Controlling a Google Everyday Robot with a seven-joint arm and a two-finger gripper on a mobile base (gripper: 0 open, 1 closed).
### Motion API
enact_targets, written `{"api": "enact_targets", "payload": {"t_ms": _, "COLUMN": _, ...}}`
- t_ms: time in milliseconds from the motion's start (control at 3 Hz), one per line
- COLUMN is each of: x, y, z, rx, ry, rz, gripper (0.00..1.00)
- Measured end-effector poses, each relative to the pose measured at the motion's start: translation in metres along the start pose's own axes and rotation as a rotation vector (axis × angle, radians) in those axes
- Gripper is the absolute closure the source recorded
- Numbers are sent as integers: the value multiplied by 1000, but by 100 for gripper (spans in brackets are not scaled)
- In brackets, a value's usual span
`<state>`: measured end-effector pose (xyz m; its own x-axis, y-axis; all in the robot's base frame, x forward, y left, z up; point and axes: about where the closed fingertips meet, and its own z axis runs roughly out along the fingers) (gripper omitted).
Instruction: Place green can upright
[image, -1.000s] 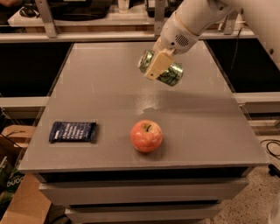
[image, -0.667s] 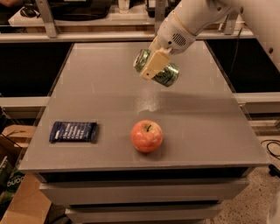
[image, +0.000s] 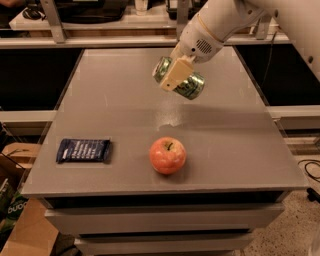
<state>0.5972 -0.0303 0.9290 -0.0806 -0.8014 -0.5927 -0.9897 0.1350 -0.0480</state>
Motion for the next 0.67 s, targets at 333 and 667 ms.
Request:
{"api": "enact_targets", "payload": {"t_ms": 333, "x": -8, "y": -1, "z": 2, "rx": 38, "ry": -44, "rz": 35, "gripper": 100}}
{"api": "enact_targets", "payload": {"t_ms": 667, "x": -25, "y": -5, "z": 6, "rx": 97, "ry": -125, "rz": 65, "gripper": 100}}
